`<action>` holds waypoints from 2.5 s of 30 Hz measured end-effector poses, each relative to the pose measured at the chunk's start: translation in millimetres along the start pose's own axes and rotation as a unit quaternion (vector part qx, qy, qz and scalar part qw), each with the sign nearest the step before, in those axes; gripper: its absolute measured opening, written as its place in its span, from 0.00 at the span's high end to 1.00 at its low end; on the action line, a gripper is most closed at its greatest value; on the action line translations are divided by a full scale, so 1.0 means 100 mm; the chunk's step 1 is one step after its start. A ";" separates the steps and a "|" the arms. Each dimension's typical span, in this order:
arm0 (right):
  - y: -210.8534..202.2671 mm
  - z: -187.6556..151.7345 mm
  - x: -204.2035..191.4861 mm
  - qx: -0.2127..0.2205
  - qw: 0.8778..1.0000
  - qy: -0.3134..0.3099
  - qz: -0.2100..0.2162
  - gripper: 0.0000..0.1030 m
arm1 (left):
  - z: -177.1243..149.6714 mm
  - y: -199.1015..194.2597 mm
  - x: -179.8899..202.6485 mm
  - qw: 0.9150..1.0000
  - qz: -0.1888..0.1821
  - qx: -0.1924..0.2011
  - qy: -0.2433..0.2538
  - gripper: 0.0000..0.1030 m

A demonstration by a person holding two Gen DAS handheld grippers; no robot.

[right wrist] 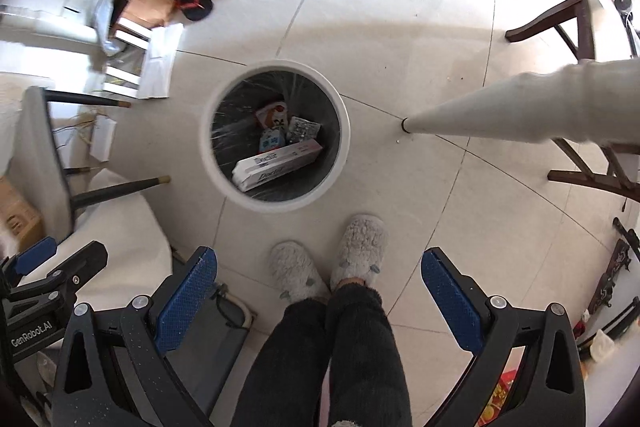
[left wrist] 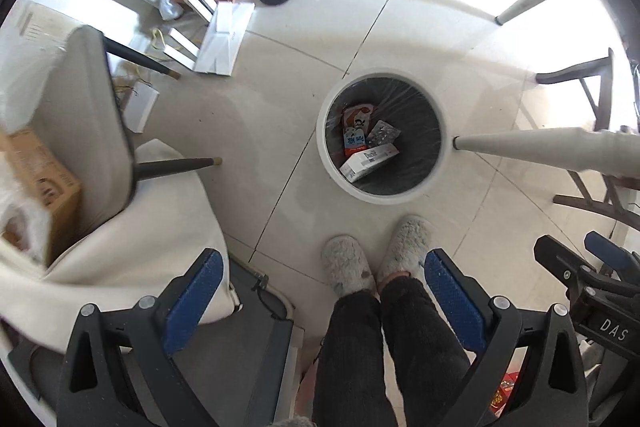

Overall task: Collect trash
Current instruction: 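Move both tools back over the table toward the blue bags, then grasp the light-blue cartoon snack bag with the right gripper and lift it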

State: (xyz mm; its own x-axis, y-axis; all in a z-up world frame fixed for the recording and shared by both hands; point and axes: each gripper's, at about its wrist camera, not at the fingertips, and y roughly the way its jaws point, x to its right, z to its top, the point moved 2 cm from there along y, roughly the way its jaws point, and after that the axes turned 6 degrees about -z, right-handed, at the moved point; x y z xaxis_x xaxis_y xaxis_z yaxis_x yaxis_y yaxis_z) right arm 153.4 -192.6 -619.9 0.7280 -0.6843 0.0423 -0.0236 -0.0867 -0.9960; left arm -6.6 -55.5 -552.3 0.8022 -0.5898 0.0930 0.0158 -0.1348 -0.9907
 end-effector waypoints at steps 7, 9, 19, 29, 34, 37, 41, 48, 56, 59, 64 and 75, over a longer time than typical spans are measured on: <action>-1.04 -0.32 0.11 0.025 0.999 -0.002 0.026 0.00 | -0.28 -0.97 0.13 0.999 -0.004 0.033 0.002 0.00; -1.40 -0.39 0.16 0.033 0.999 0.003 0.034 0.00 | -0.33 -1.26 0.16 0.999 0.000 0.049 0.002 0.00; -3.07 -0.19 0.61 0.112 0.988 0.053 0.095 0.00 | 0.17 -2.58 0.54 0.984 0.000 0.176 0.011 0.00; -3.56 1.49 1.28 0.137 0.980 0.100 0.102 0.00 | 1.62 -2.88 1.10 0.981 0.003 0.194 -0.016 0.00; -3.32 2.60 1.37 0.117 0.984 0.093 0.098 0.00 | 2.39 -2.65 1.37 0.985 -0.055 0.157 -0.037 0.00; -3.12 3.14 1.39 0.100 0.985 0.095 0.100 0.00 | 2.79 -2.37 1.53 0.987 -0.084 0.126 -0.050 0.00; -2.87 3.66 1.45 0.077 0.987 0.095 0.102 0.00 | 3.14 -2.11 1.64 0.986 -0.113 0.107 -0.053 0.00; -2.60 4.12 1.40 0.047 0.988 0.082 0.122 0.00 | 3.41 -1.84 1.70 0.985 -0.134 0.085 -0.062 0.01; -2.45 4.24 1.13 0.031 0.992 0.056 0.109 0.21 | 3.35 -1.92 1.72 0.988 -0.110 0.095 -0.045 0.57; -2.47 4.22 1.13 0.040 0.992 0.054 0.105 0.36 | 3.27 -1.94 1.65 0.990 -0.104 0.090 -0.042 0.72; -2.57 4.16 1.20 0.055 0.992 0.054 0.095 0.57 | 3.05 -2.01 1.53 0.988 -0.120 0.084 -0.056 0.96; -2.82 3.92 1.28 0.080 0.989 0.059 0.113 0.80 | 2.86 -2.48 1.54 0.986 -0.068 0.148 -0.040 0.99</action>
State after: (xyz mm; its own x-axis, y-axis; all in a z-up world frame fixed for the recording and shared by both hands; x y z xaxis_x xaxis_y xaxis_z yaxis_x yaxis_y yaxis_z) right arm 522.2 28.4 -364.7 0.6308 -0.7542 -0.1825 -0.0603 0.1868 -0.9805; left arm 283.6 115.3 -320.5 0.8249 -0.5159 0.2312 0.2908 0.0363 -0.9561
